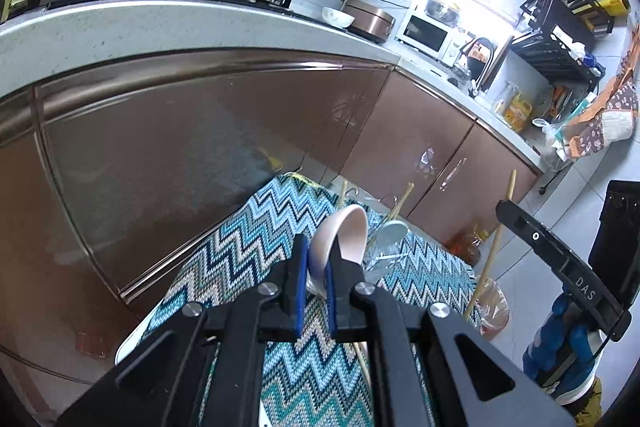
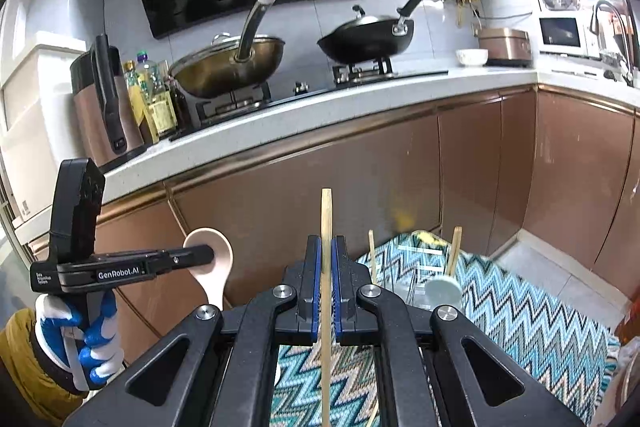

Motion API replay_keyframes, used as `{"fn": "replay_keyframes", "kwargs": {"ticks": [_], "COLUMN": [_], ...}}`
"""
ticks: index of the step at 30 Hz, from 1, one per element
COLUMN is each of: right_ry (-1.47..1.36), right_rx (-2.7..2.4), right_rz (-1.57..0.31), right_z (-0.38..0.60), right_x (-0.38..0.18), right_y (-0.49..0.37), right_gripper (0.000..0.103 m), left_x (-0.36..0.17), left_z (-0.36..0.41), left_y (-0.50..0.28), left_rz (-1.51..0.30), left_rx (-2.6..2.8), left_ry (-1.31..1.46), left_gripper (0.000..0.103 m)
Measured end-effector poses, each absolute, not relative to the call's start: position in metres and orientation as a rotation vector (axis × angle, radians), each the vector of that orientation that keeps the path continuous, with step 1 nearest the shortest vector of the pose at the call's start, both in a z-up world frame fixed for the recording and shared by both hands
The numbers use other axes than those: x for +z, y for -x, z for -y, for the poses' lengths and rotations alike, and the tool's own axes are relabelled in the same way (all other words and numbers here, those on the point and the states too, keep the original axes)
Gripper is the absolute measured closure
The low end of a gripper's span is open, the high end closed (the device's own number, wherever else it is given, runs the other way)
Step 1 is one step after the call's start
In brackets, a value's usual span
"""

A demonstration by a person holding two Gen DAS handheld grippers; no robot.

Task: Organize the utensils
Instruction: 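Carry the chopstick and spoon over the utensil cup with both tools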

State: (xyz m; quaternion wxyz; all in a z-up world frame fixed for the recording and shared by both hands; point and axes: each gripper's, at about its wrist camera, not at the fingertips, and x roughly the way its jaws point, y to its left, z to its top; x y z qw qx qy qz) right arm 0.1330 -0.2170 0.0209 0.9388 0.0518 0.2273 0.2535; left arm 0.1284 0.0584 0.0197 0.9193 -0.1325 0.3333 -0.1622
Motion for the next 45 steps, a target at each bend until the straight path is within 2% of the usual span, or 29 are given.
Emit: {"fn": "replay_keyframes", "kwargs": {"ticks": [16,26,34,45], "right_ry": [-0.162,-0.162,-0.157,-0.104], "right_rx": [0.515,0.476,0.429,0.354], "right_rz": [-0.328,-0.222,-0.168,-0.159], "right_z": [0.231,0.242,0.244,0.246], "right_x": [0.041,0.04,0.024,-0.021], "right_y": [-0.166,-0.179,-0.202,-0.225], "right_gripper": [0.098,0.098,0.098,0.098], "left_x": [0.037,0.047,0.025,-0.017], "left_z": [-0.044,-0.009,0.037,0.072], "left_y": [-0.164,-0.179,-0.195,-0.218], "left_rz": [-0.598,-0.454,-0.331,-0.281], "left_rx": [-0.388,-0.314,-0.194,-0.129], "left_ry": [0.307,0.222,0.086,0.029], "left_gripper": [0.096,0.096,0.096,0.096]}}
